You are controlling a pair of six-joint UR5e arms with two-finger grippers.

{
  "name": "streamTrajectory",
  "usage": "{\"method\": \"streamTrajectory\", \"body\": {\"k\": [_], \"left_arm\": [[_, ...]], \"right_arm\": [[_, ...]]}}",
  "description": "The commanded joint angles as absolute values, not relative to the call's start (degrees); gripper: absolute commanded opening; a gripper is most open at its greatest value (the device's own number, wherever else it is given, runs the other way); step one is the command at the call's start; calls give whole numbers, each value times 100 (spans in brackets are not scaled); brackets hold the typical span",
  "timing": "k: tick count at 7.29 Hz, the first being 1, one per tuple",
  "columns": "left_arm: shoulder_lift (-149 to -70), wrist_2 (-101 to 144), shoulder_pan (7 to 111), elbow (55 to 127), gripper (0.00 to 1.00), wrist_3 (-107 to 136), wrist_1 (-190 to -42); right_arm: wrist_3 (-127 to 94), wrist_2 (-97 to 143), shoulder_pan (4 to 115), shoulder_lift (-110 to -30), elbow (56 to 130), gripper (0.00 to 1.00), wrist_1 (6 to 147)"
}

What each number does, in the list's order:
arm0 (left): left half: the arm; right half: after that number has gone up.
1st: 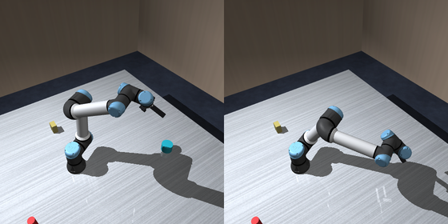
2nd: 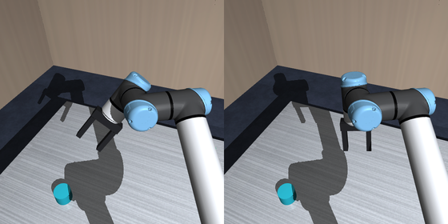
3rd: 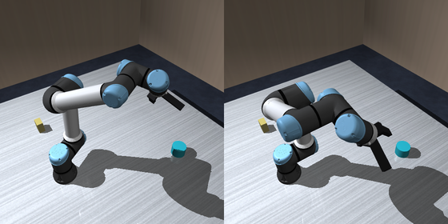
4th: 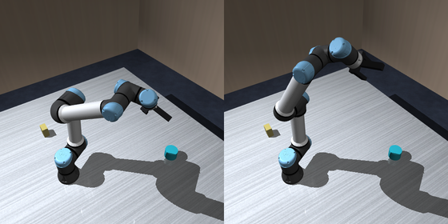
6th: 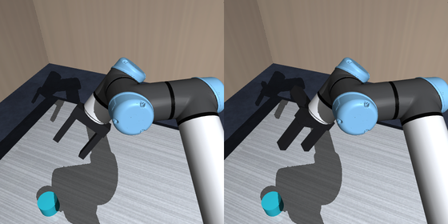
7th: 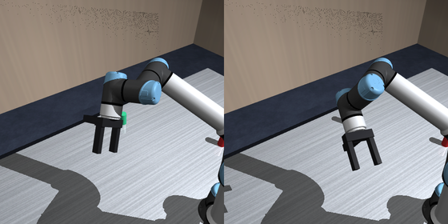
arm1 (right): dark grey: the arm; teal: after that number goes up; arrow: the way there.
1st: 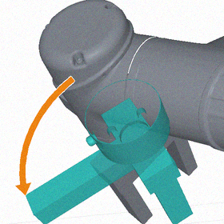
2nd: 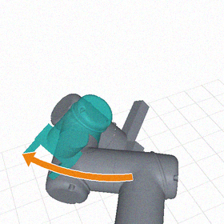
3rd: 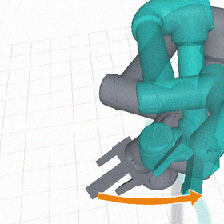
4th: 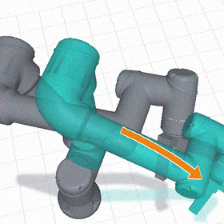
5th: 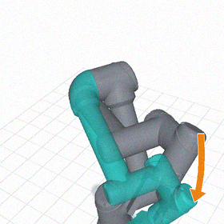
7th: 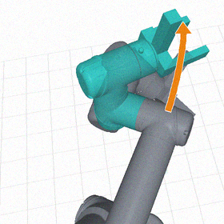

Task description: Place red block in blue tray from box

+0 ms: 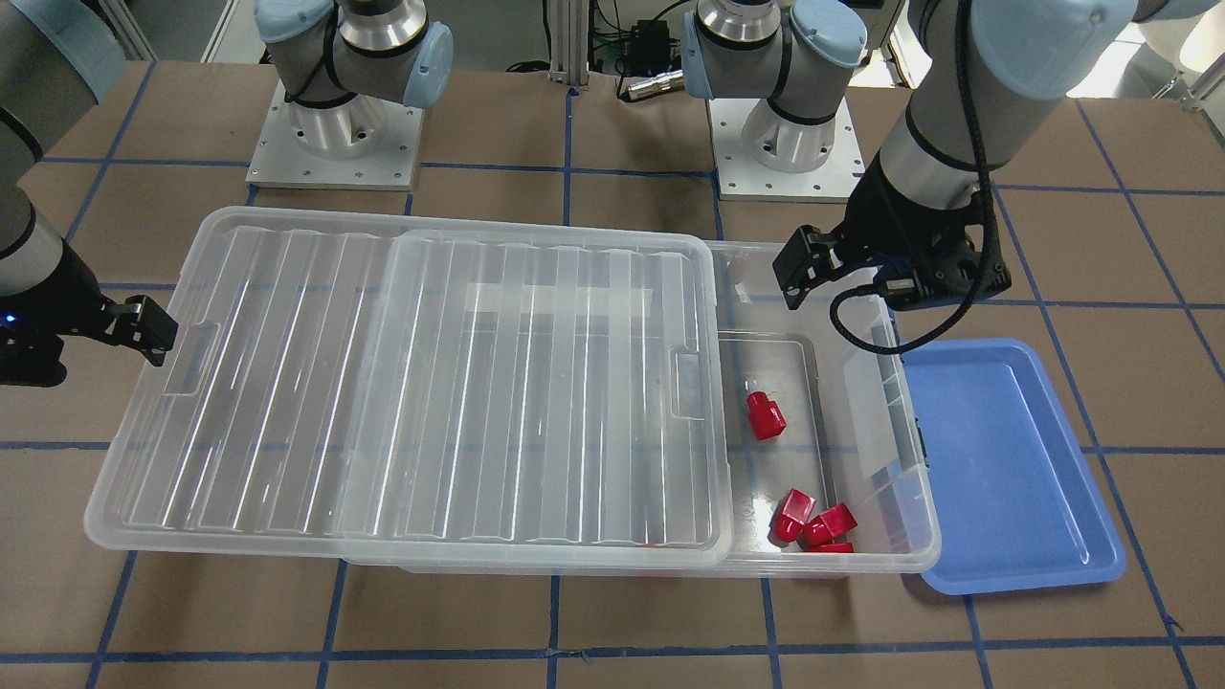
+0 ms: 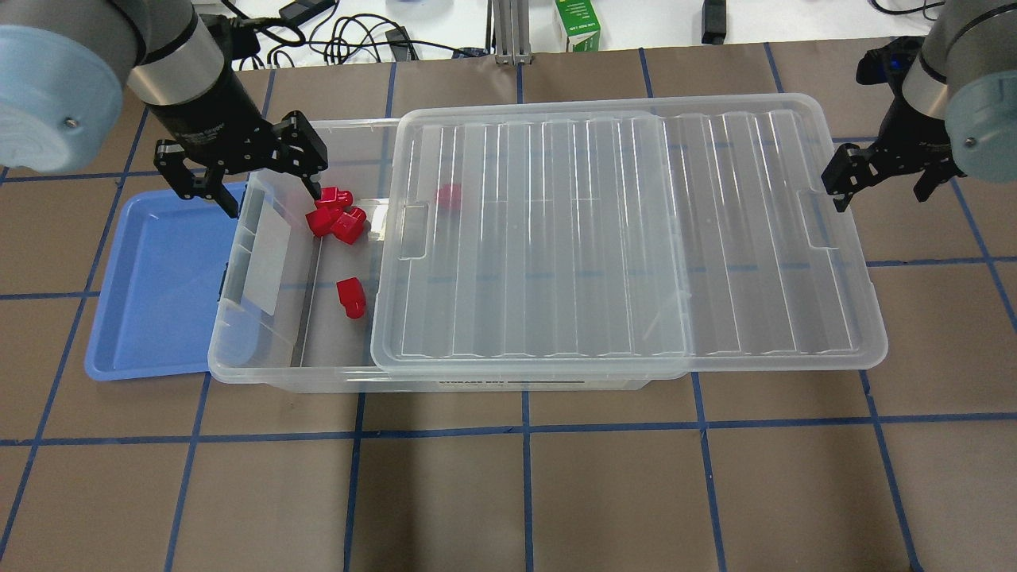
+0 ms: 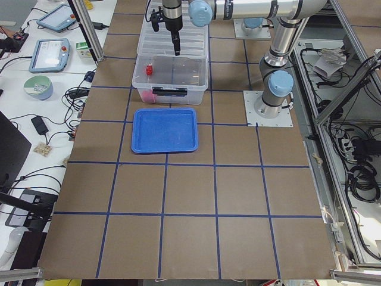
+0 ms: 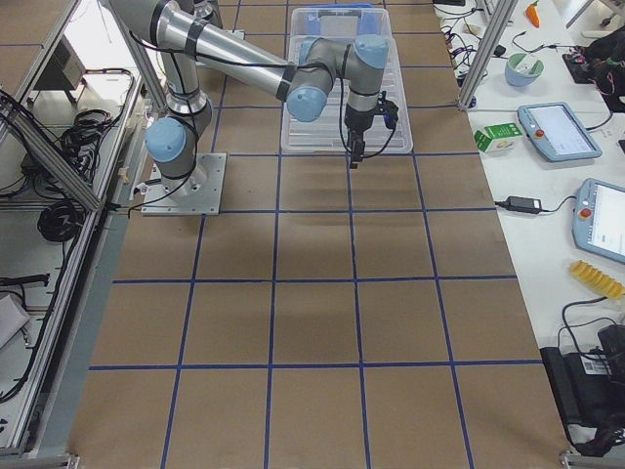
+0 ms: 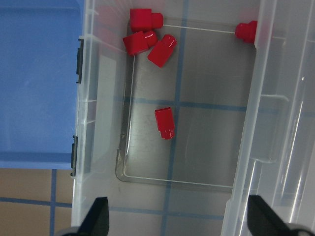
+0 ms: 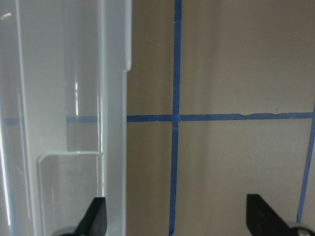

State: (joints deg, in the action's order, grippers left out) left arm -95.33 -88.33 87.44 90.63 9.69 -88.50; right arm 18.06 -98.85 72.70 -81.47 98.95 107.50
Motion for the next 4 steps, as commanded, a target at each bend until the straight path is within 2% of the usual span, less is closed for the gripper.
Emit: {"method": "streamTrajectory", "body": {"k": [1, 3, 4], "left_arm": [[-9851, -8789, 8754, 9612, 100, 1596, -8221], [-10002, -8649, 8780, 10115, 100, 2168, -7447], [-10002, -8648, 8780, 10160, 100, 2188, -7436]], "right_arm": [[1846, -9861, 7172, -8182, 9836, 100, 10645], [1802, -9809, 7250, -8235, 9591, 100, 10513], [1750, -9582, 7381, -8261, 9197, 100, 9981]]}}
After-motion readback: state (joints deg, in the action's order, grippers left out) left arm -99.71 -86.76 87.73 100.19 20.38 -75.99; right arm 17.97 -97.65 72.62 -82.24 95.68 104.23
